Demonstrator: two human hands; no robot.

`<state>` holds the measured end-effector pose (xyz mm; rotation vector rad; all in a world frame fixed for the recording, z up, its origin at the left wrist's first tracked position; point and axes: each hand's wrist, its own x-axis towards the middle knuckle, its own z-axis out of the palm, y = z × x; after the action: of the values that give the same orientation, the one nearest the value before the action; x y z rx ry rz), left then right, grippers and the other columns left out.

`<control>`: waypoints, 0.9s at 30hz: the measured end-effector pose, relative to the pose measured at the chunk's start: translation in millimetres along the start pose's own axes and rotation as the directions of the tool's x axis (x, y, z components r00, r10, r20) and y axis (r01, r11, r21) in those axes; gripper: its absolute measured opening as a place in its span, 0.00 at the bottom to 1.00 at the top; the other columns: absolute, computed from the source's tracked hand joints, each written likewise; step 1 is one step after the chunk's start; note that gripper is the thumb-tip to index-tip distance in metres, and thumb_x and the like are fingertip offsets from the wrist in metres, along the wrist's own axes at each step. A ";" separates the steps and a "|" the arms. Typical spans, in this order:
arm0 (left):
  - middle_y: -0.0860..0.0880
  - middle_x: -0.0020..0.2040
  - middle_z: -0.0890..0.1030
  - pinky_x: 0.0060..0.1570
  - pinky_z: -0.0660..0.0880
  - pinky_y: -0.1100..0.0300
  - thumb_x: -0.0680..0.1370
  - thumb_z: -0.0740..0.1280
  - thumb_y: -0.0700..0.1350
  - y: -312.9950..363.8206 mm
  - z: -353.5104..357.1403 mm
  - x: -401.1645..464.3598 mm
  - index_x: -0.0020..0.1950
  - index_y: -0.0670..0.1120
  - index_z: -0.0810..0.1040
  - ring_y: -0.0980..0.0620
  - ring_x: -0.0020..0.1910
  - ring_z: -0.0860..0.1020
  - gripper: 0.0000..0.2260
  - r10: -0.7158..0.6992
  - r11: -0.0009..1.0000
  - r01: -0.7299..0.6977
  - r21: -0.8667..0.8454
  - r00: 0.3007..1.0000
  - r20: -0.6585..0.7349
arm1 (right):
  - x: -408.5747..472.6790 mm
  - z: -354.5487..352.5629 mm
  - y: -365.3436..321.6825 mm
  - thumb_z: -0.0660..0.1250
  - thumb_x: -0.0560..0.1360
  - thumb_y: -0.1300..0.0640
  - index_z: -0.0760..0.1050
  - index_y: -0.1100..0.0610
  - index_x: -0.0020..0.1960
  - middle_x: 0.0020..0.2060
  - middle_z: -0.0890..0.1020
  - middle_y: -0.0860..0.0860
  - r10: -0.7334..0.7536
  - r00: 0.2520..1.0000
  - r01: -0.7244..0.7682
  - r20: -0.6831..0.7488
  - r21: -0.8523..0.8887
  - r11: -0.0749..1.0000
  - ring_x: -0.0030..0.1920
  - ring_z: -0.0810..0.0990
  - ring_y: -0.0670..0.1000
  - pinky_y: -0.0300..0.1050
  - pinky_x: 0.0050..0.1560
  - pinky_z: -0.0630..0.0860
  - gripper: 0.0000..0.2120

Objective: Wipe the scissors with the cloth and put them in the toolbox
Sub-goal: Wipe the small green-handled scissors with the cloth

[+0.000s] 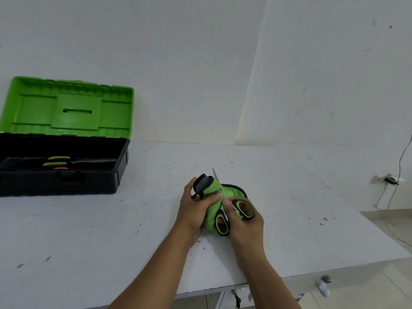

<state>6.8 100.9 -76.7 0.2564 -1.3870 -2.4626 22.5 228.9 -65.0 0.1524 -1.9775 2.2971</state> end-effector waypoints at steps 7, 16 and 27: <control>0.43 0.53 0.89 0.56 0.83 0.45 0.71 0.81 0.35 1.1 -1.4 1.1 0.76 0.49 0.71 0.43 0.53 0.88 0.36 0.020 0.999 -0.024 -0.041 0.996 -0.082 | -5.5 -0.1 -5.2 0.76 0.77 0.56 0.86 0.50 0.44 0.41 0.88 0.52 0.001 0.999 0.001 0.053 -0.041 0.999 0.46 0.87 0.53 0.49 0.44 0.85 0.04; 0.49 0.52 0.88 0.52 0.83 0.54 0.73 0.79 0.33 6.3 1.6 -6.0 0.74 0.57 0.71 0.51 0.50 0.88 0.36 0.037 0.998 -0.032 0.057 0.995 -0.091 | -4.5 -8.5 -5.4 0.75 0.78 0.55 0.87 0.48 0.45 0.43 0.88 0.51 0.048 0.997 -0.042 0.065 -0.091 0.995 0.47 0.88 0.55 0.59 0.52 0.86 0.05; 0.48 0.52 0.86 0.57 0.83 0.48 0.73 0.79 0.33 9.3 6.0 -4.7 0.76 0.54 0.68 0.48 0.51 0.86 0.37 0.069 0.997 -0.076 -0.024 0.974 -0.217 | -7.1 -8.0 -2.0 0.75 0.77 0.57 0.86 0.50 0.43 0.40 0.87 0.51 0.031 0.998 -0.026 0.060 -0.084 0.996 0.44 0.87 0.52 0.50 0.48 0.86 0.06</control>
<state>11.1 102.8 -65.7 0.4442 -1.2421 -2.3172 29.7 237.0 -65.3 0.1914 -2.1141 2.2490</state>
